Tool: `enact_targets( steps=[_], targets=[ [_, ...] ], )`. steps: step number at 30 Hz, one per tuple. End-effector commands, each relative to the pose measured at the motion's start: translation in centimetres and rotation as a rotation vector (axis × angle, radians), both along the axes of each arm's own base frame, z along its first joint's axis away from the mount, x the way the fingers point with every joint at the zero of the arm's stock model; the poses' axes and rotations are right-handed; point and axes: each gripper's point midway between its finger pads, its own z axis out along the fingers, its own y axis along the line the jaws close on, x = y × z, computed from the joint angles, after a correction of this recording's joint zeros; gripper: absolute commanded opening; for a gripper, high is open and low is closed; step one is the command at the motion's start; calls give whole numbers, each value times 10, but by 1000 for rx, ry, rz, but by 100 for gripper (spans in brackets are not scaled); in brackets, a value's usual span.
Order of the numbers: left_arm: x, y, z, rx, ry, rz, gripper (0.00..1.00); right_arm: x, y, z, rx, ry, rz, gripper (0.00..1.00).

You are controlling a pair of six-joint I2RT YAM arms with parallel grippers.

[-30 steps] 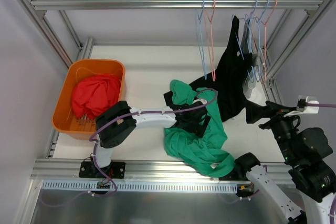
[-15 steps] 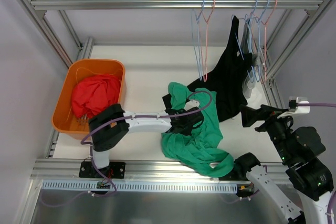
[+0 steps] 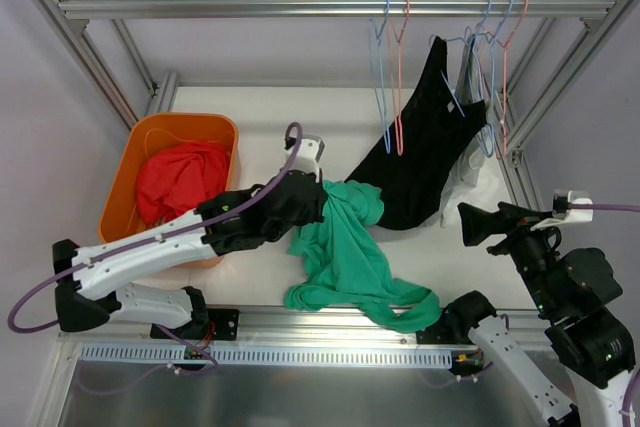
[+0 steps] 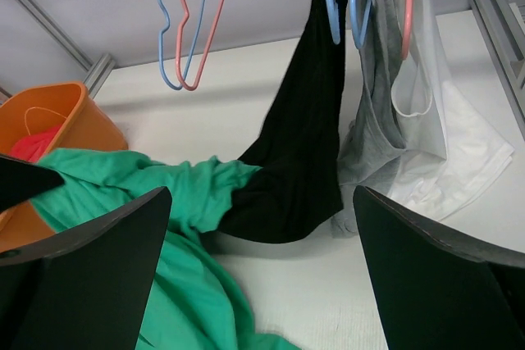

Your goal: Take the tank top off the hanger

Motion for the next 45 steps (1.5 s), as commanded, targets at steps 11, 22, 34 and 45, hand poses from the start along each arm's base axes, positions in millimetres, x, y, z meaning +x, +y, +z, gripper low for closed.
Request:
enact_targets(
  steps=[11,22,34,45],
  targets=[
    [-1,71,142,-87,-252,61,0,1,-4,19,31,-66,-22,99],
    [-14,39,19,12,0,23,0,-1,-1,20,34,-70,-4,99],
    [-39,44,-98,51,225,65,6,0,5,13,35,-53,22,100],
    [-50,67,-112,0,250,99,18,5,13,5,35,-30,46,99]
  ],
)
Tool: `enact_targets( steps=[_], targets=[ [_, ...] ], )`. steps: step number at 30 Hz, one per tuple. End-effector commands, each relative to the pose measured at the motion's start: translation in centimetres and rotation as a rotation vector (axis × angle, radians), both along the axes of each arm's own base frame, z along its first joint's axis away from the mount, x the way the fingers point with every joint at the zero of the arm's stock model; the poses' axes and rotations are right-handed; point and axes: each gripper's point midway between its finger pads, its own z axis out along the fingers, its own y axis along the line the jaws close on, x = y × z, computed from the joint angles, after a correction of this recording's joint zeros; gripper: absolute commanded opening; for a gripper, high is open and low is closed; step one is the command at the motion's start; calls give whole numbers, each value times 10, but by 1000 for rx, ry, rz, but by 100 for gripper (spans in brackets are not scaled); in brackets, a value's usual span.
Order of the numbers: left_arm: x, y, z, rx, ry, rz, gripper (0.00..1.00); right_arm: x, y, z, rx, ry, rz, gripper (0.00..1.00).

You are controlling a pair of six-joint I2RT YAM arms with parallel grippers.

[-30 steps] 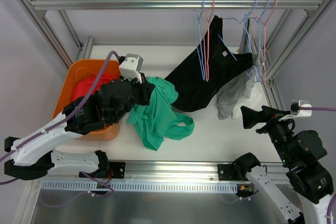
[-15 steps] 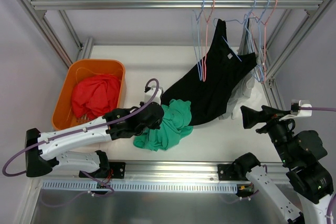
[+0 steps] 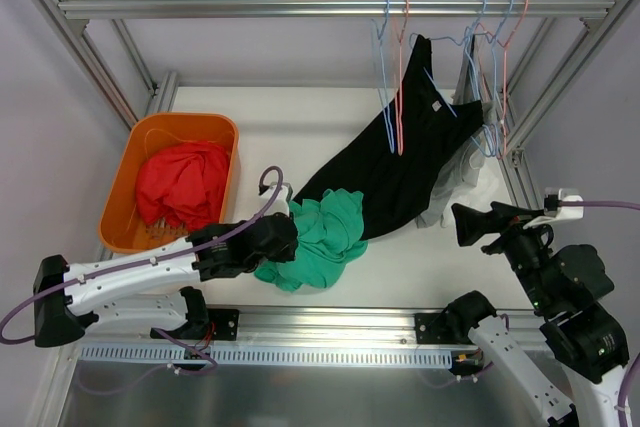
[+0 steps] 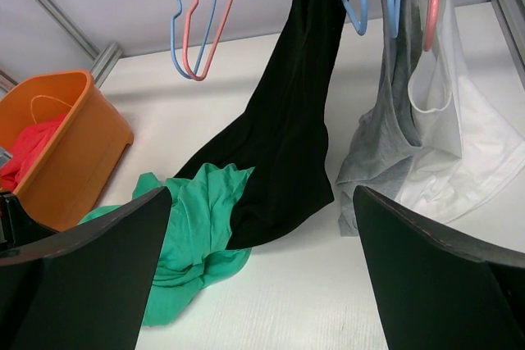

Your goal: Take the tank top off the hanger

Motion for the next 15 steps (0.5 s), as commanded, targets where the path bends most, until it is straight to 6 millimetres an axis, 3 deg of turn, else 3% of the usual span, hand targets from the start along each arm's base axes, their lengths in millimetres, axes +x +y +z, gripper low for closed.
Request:
enact_targets(
  steps=[1,3,5,15],
  targets=[
    [-2,-3,14,-89,-12,18,19,3,5,12,34,-36,14,99],
    [-2,-1,14,-92,-16,17,13,3,7,11,39,-34,20,100],
    [-2,2,15,-99,-23,19,0,3,8,11,41,-35,24,99],
    [-9,1,22,-144,-14,-8,5,4,11,9,56,-29,34,100]
  ],
)
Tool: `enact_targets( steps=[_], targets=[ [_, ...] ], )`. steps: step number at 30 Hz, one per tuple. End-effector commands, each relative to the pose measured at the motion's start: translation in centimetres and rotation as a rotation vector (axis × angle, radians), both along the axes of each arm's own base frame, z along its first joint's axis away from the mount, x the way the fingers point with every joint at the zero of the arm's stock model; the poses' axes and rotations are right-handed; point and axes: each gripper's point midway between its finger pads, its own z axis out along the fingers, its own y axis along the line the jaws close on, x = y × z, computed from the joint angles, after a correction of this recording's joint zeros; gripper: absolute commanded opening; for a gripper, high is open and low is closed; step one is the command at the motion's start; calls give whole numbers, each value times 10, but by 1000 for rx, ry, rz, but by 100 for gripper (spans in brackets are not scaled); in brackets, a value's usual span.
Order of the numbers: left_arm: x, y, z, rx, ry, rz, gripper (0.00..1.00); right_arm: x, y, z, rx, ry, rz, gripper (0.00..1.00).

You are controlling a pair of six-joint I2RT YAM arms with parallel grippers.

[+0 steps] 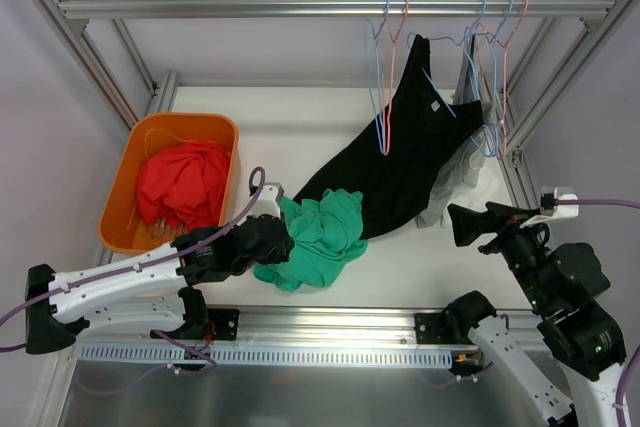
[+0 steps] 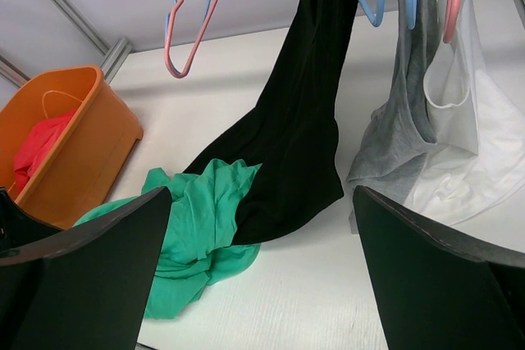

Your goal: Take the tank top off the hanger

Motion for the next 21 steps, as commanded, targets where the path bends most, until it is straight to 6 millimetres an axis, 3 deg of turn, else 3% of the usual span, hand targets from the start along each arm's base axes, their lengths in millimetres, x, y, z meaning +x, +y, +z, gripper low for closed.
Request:
enact_targets(
  steps=[1,4,6,8,17,20,21],
  targets=[
    [-6,-4,16,-82,-9,-19,7,3,4,12,36,-38,8,100],
    [-8,0,25,-118,-27,-31,16,3,6,12,40,-35,15,100],
    [-7,2,28,-125,-39,-30,16,3,6,12,43,-37,15,99],
    [-8,3,28,-127,-43,-32,7,3,7,12,47,-37,18,99],
    [-8,-3,17,-78,-16,-44,0,2,6,15,56,-45,18,100],
    [-2,1,39,-106,-72,-31,0,2,5,18,51,-52,13,99],
    [0,7,61,-139,-105,-20,0,1,4,20,51,-58,13,99]
  ],
)
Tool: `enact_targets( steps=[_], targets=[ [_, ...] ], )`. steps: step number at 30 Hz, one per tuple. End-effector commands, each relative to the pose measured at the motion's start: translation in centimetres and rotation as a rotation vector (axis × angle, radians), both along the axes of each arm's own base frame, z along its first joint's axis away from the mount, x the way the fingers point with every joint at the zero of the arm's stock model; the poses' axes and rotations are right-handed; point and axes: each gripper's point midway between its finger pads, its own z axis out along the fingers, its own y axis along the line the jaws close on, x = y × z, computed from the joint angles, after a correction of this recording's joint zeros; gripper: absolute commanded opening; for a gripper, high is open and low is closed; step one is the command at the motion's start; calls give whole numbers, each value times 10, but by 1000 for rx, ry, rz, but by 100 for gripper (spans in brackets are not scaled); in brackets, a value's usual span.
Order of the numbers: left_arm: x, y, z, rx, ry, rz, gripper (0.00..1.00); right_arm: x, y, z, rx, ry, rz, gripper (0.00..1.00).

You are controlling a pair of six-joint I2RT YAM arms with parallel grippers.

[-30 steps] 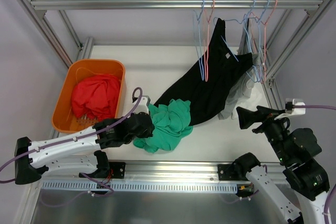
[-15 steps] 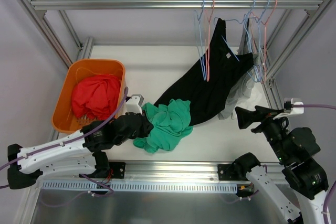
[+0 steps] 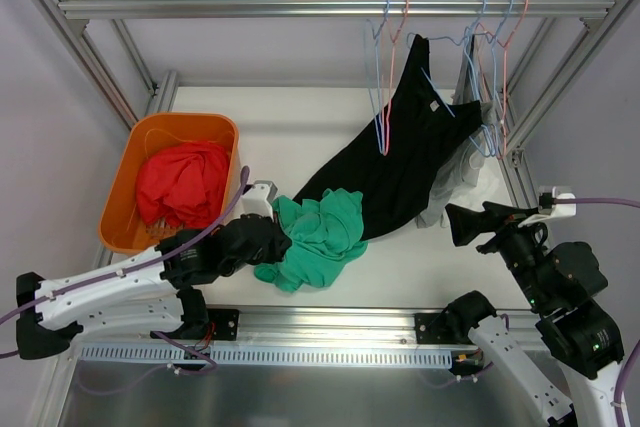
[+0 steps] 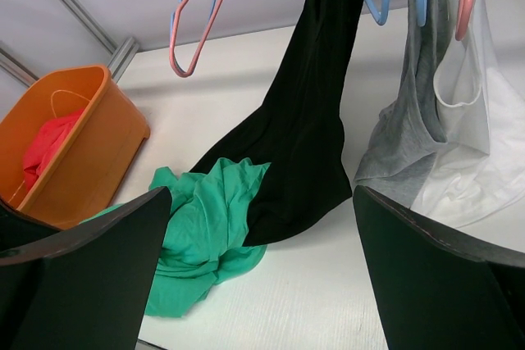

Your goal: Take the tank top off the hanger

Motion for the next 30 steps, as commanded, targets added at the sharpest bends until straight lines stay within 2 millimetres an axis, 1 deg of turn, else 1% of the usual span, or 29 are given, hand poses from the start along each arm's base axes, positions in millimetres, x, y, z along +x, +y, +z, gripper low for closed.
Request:
enact_targets(
  steps=[1,2,3,5,6,7,8,9,11,12,13,14,15,16,17,18,20,23,25,26,28,29,30],
  targets=[
    [9,10,58,-80,-118,28,0,0,-1,23,32,-66,-2,100],
    [16,20,74,-62,-175,56,0,-1,-1,23,32,-68,-2,100],
    [19,31,109,-91,-225,79,0,-1,-1,24,32,-69,-5,99],
    [27,50,147,-54,-319,109,0,-1,-2,25,33,-70,-10,100],
    [35,64,189,-78,-391,177,0,1,-2,24,31,-68,-11,99],
    [38,75,208,-39,-444,185,0,1,-2,24,31,-66,-13,100],
    [41,81,227,-39,-479,207,0,2,-2,24,29,-64,-11,99],
    [45,90,264,-71,-529,253,0,3,-2,24,28,-61,-14,100],
    [48,98,298,-43,-597,260,0,4,-1,24,24,-57,-14,99],
    [50,104,328,-68,-631,293,0,5,-1,24,23,-56,-19,99],
    [52,107,342,-38,-665,294,0,5,-2,24,22,-57,-20,100],
    [58,101,350,-5,-678,300,0,5,-2,25,21,-60,-23,99],
    [55,115,376,-44,-709,336,0,6,-2,25,19,-59,-25,99],
    [56,119,386,-20,-735,335,0,5,-3,26,17,-61,-25,99],
    [56,122,404,-39,-754,355,0,5,-3,27,17,-64,-25,100],
    [57,127,411,-4,-777,361,0,5,-3,27,13,-64,-25,99],
    [57,132,427,-13,-798,378,0,5,-3,28,13,-66,-24,99],
    [56,140,431,5,-814,386,0,7,-2,26,7,-61,-23,100],
    [54,141,428,-6,-808,382,0,9,0,24,2,-52,-17,99],
    [54,136,418,9,-803,351,0,10,3,22,1,-46,-7,99],
    [52,120,405,-45,-773,298,0,12,5,21,3,-42,-1,100],
    [50,102,390,-42,-756,221,0,12,6,21,4,-41,2,100],
    [48,90,383,-72,-736,182,0,13,8,21,8,-42,6,100]
  ],
)
